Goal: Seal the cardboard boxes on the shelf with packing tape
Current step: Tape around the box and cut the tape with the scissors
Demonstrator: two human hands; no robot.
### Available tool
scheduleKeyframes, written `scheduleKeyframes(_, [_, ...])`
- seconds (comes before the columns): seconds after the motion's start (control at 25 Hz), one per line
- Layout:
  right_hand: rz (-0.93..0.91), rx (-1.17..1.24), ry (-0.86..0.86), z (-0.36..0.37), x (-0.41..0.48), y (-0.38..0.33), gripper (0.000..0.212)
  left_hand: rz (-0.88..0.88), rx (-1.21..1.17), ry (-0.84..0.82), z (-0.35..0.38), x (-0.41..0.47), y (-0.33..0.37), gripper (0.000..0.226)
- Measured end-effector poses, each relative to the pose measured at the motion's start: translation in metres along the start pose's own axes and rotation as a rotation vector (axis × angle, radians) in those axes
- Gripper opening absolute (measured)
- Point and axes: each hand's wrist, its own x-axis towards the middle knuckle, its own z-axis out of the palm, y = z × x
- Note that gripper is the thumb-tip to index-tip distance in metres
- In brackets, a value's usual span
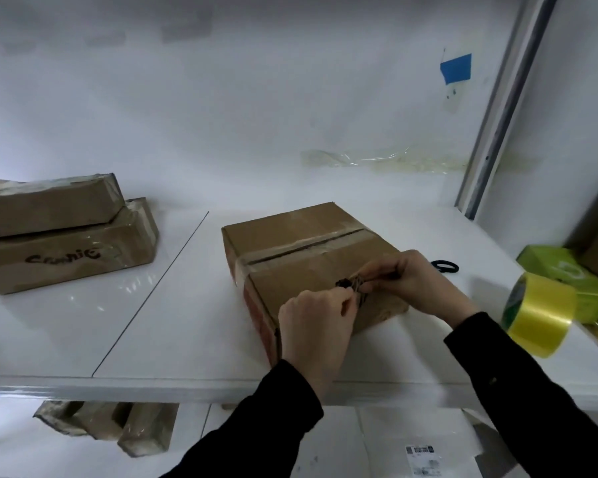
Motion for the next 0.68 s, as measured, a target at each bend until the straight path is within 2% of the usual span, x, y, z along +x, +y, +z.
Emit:
scheduleKeyframes(0.08, [0.043,-0.018,-0.065,-0.01,0.006,-0.001,0.026,-0.074,-0.237,-0.146,-0.012,0.017,-0.018,0.022])
scheduleKeyframes(0.16, [0.071,-0.059,-0.031,-0.011,0.007,-0.003,0.028,0.013,-0.293,-0.282,-0.025,0.026,-0.048,0.044])
scheduleKeyframes(0.24, [0.024,-0.118,0.138,0.002,-0.001,-0.002,0.034,0.165,-0.29,-0.399,-0.03,0.026,-0.07,0.061])
scheduleKeyframes(0.28, [-0.049,-0.203,0.294,0.013,-0.009,0.002,0.035,0.194,-0.262,-0.438,-0.029,0.022,-0.074,0.067])
scheduleKeyframes(0.36, [-0.255,-0.381,0.6,0.041,-0.029,0.014,0.028,0.193,-0.179,-0.355,-0.022,0.01,-0.069,0.067])
scheduleKeyframes(0.4, [-0.332,-0.447,0.669,0.053,-0.038,0.021,0.026,0.184,-0.152,-0.276,-0.017,0.005,-0.062,0.063])
scheduleKeyframes(0.52, [-0.374,-0.53,0.612,0.065,-0.054,0.04,0.037,0.142,-0.111,-0.128,0.001,-0.006,-0.025,0.059])
scheduleKeyframes(0.6, [-0.346,-0.546,0.574,0.055,-0.059,0.044,0.043,0.107,-0.061,-0.153,0.011,-0.015,0.002,0.064])
scheduleKeyframes(0.68, [-0.367,-0.605,0.547,0.042,-0.068,0.048,0.044,0.148,-0.002,-0.178,0.01,-0.013,0.013,0.063])
